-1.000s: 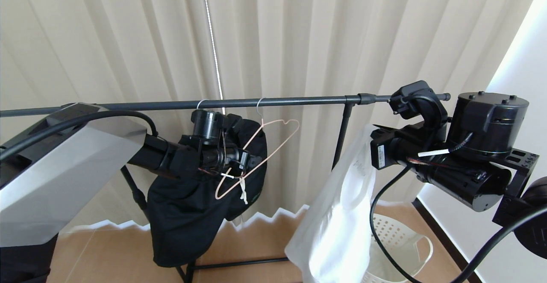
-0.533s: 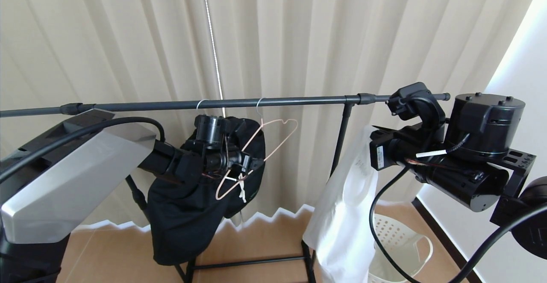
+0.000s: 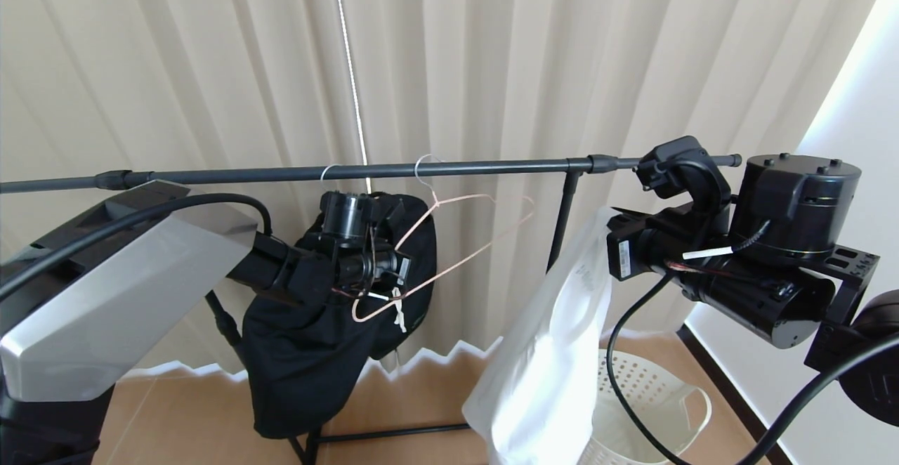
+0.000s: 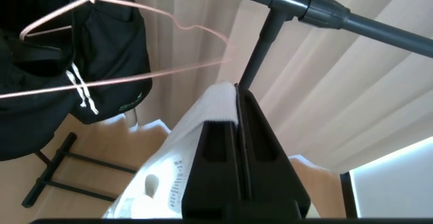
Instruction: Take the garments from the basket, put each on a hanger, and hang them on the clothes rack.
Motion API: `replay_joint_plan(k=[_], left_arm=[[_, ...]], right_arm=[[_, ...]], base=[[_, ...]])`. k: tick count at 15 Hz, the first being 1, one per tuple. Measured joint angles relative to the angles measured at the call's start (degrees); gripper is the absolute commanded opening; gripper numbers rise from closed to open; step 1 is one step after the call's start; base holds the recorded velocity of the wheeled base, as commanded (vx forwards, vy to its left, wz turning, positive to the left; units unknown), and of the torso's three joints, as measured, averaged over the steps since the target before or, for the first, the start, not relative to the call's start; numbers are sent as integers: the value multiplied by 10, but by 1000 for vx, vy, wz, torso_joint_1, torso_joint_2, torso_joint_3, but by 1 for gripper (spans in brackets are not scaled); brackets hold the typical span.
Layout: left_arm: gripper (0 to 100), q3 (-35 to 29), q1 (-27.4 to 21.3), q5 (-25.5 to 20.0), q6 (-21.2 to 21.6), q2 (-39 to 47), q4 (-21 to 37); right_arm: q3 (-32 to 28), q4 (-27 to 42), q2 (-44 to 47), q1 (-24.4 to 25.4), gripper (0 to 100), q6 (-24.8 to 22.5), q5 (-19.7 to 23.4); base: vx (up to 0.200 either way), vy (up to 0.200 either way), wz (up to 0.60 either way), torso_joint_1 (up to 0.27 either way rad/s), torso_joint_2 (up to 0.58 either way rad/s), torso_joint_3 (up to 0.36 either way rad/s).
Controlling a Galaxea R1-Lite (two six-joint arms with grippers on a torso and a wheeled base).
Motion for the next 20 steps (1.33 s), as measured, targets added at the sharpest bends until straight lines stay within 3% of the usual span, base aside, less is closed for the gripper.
replay_joint_plan(k=[14,20], left_arm=[[0,44,-15,7,-3,-67,-21],[0,143,-24,20,1,-153,-51]], right_arm=[[0,0,-2,0,0,0,0],[-4,0,-3,-3,0,-1,-5]], base=[[0,0,0,0,0,0],[0,0,0,0,0,0]])
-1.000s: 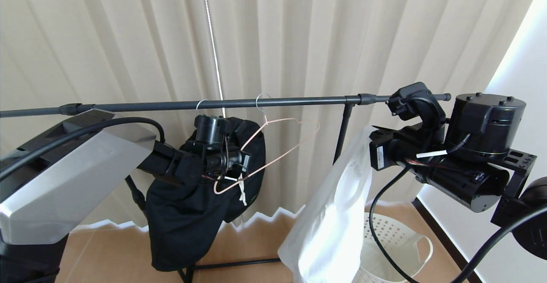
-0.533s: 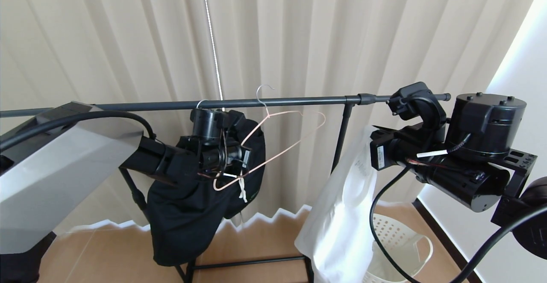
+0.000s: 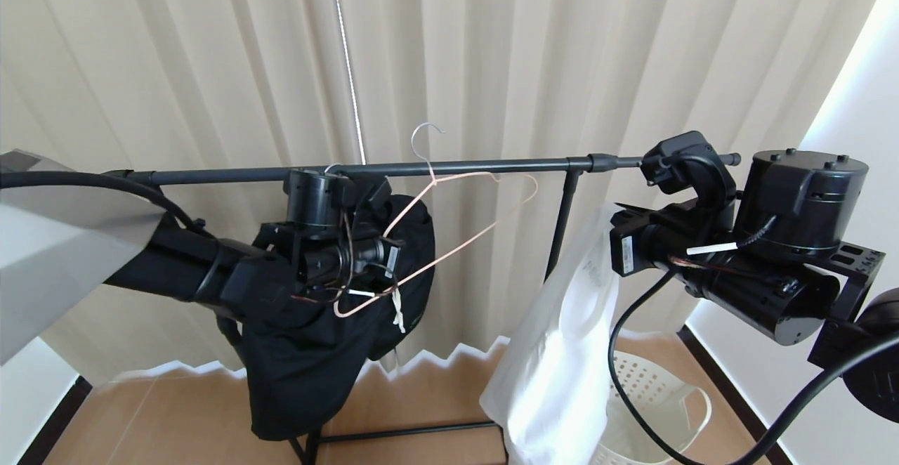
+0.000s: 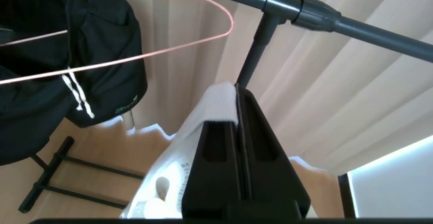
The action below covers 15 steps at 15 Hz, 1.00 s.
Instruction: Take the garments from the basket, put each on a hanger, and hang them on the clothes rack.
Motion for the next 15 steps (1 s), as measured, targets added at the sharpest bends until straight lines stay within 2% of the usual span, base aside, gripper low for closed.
replay_joint_plan(k=[4,7,9,11,15], left_arm=[[0,135,-5,5,1,-119,-11],[0,247,-24,6,3,-216,-11],[0,306,-48,7,8,-272,-11],[0,336,-72,7,10,-306,-11],[0,345,-113,7,8,-322,-11]], right_arm=[[-9,0,3,-12,0,-2,-5],[-20,0,11,-15,0,-2,-40],[-37,-1,32,-16,0,-1,-86],[-52,-9,54,-17,0,0,-109],[-59,-45,84,-25,0,-3,-113]], base=[[0,0,0,0,0,0],[0,0,0,0,0,0],[0,0,0,0,0,0],[0,0,0,0,0,0],[0,0,0,0,0,0]])
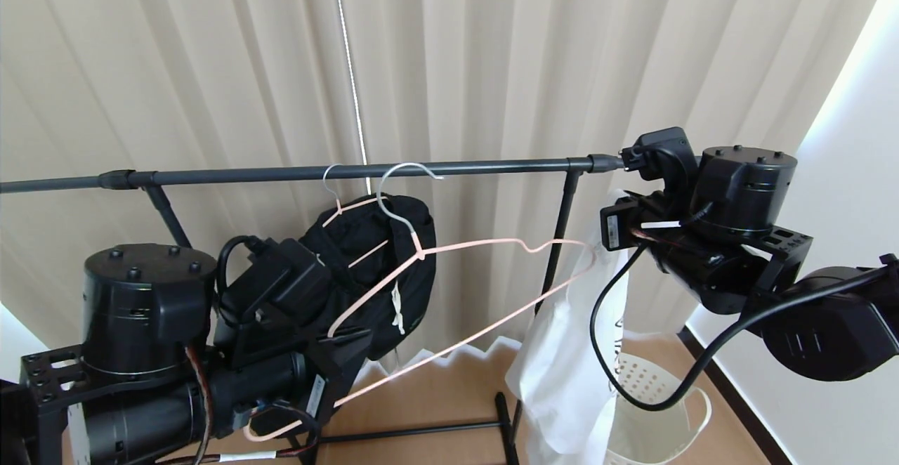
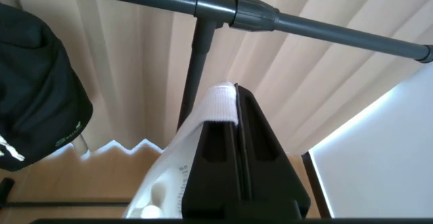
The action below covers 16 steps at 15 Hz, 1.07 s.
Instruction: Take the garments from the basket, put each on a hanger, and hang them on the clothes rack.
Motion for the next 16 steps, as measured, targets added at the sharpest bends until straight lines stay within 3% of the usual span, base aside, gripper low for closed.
replay_joint_plan(k=[4,6,13,16], left_arm=[[0,-17,-25,25,-10,32,-1],[0,-42,-33,48,-41,54,-2],[0,-79,-57,53,-67,97,-2],[0,-104,-59,87,-86,115,-2]], right_arm=[[2,-1,4,2,0,0,0],[4,-1,4,2,0,0,0],[7,-1,4,9,0,1,0],[8,-1,4,13,0,1,-10]], base=[[0,0,0,0,0,0],[0,0,0,0,0,0],[0,0,0,0,0,0],[0,0,0,0,0,0]])
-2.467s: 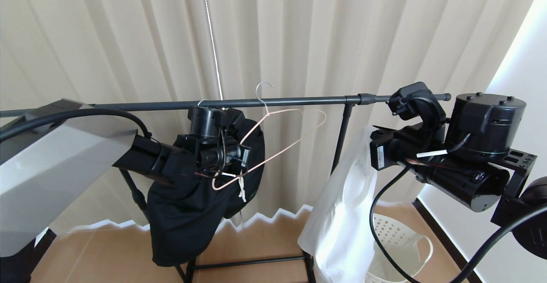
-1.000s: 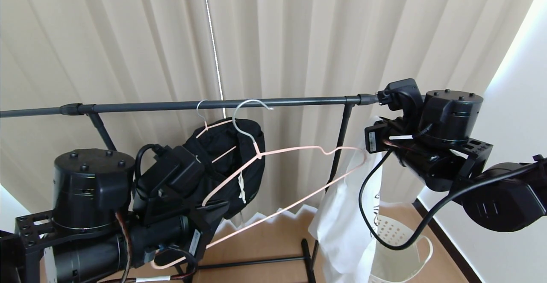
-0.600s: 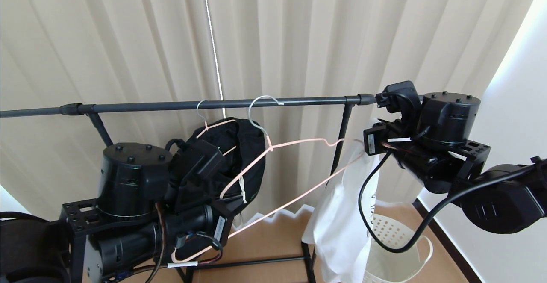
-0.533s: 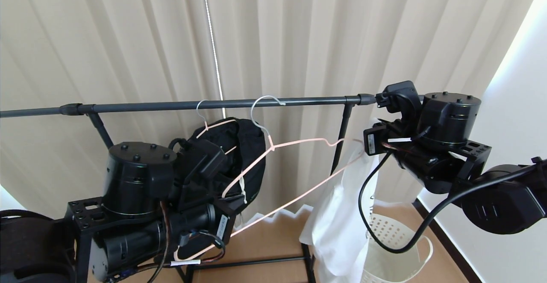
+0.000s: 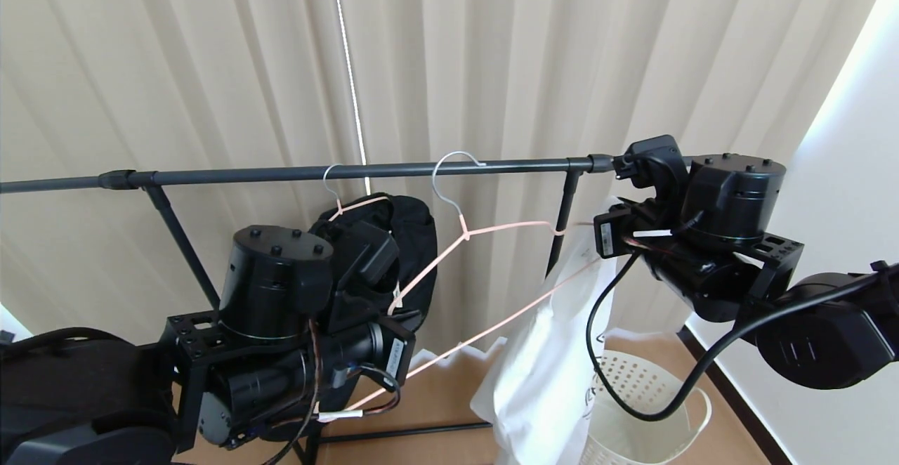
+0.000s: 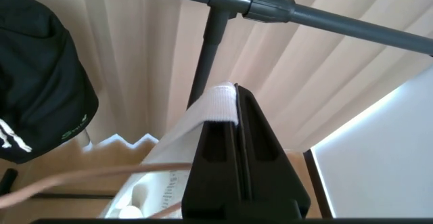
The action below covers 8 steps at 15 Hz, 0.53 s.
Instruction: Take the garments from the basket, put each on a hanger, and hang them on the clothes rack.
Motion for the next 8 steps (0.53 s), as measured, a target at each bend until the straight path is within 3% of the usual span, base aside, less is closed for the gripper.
replay_joint_plan(k=[8], left_arm=[[0,-12,-10,13,-18,23,1]], right_arm=[[-14,0,5,0,0,0,-21]], base=[[0,0,0,0,0,0]])
